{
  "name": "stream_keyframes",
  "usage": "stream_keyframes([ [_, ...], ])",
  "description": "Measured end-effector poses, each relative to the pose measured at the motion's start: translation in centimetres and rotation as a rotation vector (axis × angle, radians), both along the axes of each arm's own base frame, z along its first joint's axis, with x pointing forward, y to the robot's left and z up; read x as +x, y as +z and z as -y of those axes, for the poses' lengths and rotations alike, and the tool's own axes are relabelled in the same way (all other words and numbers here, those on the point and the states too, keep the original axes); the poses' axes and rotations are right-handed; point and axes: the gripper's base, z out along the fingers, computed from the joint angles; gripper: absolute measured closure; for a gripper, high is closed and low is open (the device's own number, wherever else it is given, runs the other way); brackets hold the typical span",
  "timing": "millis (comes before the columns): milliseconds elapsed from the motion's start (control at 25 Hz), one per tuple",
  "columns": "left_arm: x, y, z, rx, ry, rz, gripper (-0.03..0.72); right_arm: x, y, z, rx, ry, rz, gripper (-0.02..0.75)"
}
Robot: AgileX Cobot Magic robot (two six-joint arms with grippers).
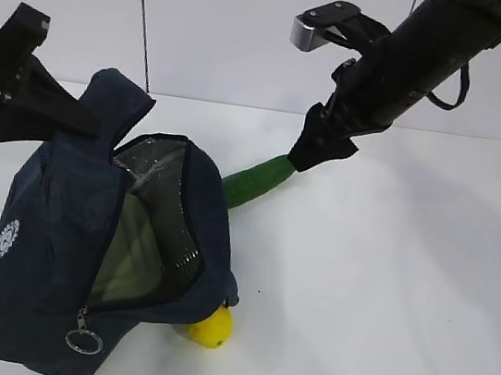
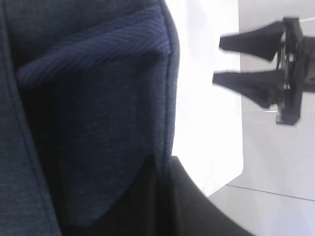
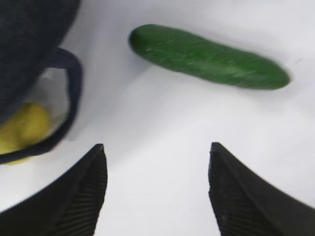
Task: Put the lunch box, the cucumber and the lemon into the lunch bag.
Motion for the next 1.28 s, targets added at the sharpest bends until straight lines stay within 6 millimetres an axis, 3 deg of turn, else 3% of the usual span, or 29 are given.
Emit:
stream_keyframes([
  [320,0.3,0.1,-0.9,-0.004,0.025,0.012,0.694,1.6,0.4,0.2,-0.098,0.24,0.318,0.242],
  [480,0.4,0.1,-1.3,-0.008,0.04,0.011,0.695,2.6,-1.2,0.0,-0.185,0.471,0.453,0.242],
  [760,0.4,0.1,-1.3,-0.012,0.042,0.01,0.695,4.5,-5.4,-1.2,-0.214,0.571,0.449,0.242],
  [1080,0.4,0.1,-1.3,-0.009,0.024,0.019,0.694,6.2,-6.5,-4.1,-0.214,0.651,0.502,0.242],
  [1280,0.4,0.2,-1.3,-0.013,0.024,0.023,0.695,6.4,-6.8,-4.0,-0.249,0.698,0.513,0.242],
])
